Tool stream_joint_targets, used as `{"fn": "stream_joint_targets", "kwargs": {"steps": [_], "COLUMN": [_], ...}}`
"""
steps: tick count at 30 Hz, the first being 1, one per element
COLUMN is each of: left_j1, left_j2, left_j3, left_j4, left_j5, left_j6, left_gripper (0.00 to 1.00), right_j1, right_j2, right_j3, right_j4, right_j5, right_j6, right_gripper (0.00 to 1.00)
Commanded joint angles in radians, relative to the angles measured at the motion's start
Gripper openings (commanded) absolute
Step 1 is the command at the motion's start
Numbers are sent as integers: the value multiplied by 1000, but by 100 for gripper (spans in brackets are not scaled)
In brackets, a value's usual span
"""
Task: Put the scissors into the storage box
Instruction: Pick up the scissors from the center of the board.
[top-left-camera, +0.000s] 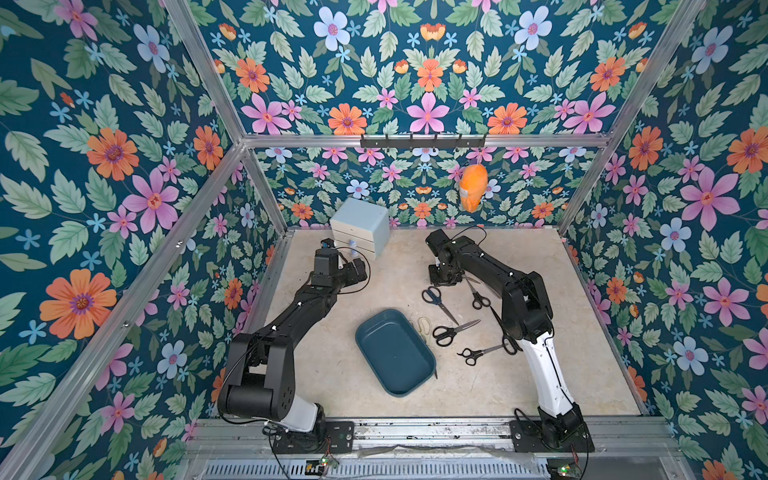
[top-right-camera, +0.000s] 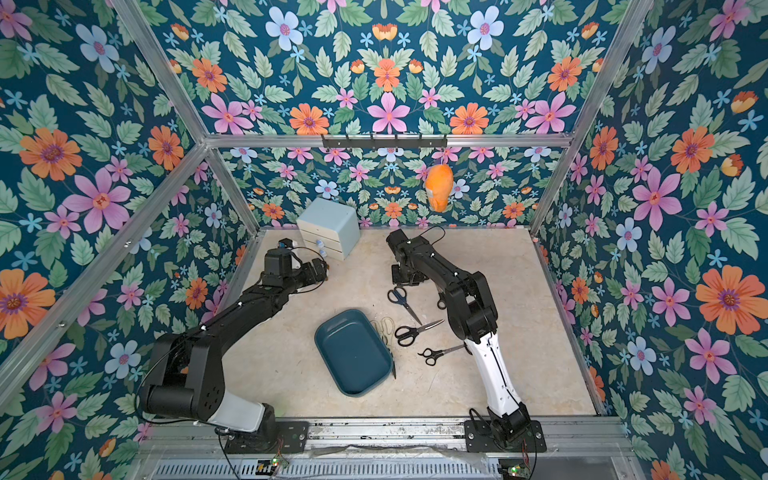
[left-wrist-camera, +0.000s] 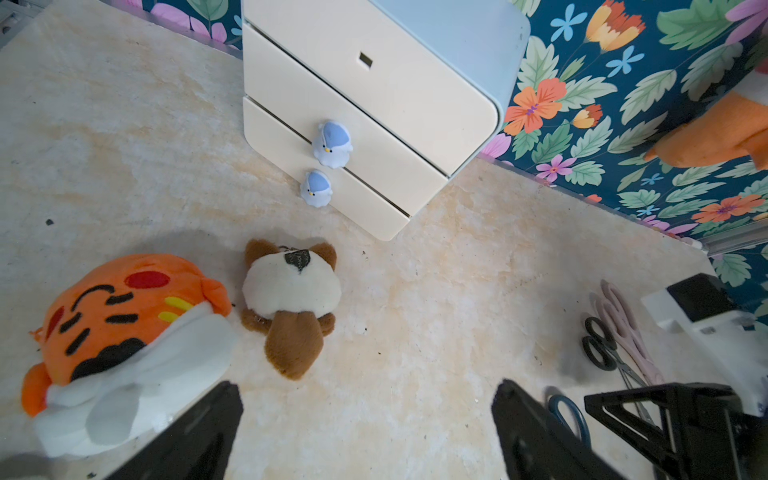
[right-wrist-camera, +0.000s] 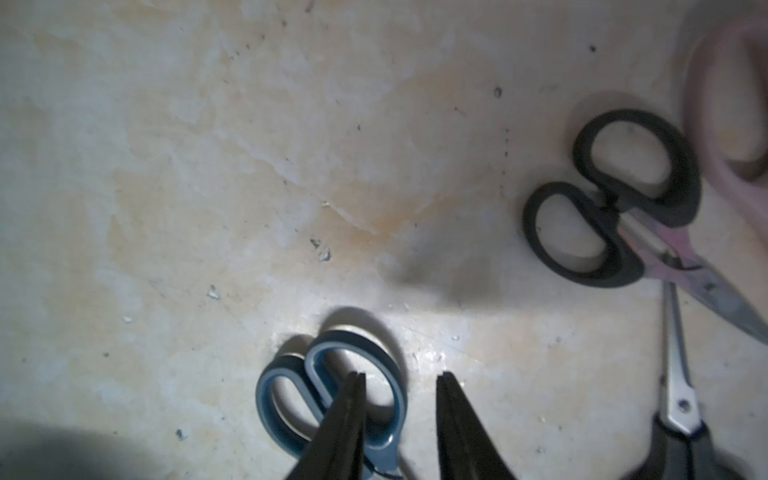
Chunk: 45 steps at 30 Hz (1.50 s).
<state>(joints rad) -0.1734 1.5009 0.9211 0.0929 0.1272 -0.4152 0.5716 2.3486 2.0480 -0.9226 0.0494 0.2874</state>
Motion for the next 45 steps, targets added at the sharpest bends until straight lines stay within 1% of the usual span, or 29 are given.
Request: {"fn": "stream_joint_targets", "kwargs": {"steps": [1,9,13,23,27,35,40,45], "left_j1": [0,0,0,1,1,2,3,7], "left_j2": [2,8,5,-4,-5,-11,-6,2], "left_j3": [4,1,1,4,4,3,-2,-8], "left_j4": [5,11,11,8,7,7,9,17], "left_j5": [-3,-6,-9,-14,-17,-28,-42,-56], "left_j6": [5,4,6,10,12,13,19,23], "left_gripper": [99,99,99,99,99,99,99,99], "right_j1": [4,17,18,22,24,24,25,25], "right_j2": [-11,11,22,51,62,68,72,76], "right_j3": [-9,1,9,8,4,-32,-56,-56], "right_j4": [-15,-26,-26,-27,-18,8,31,36], "right_j5": [-3,23,35,30,30,24,15,30], "right_j6": [-36,-63,-64,-72,-78,-96,-95,-115], "right_gripper": [32,32,29,27,25,18,7,0]}}
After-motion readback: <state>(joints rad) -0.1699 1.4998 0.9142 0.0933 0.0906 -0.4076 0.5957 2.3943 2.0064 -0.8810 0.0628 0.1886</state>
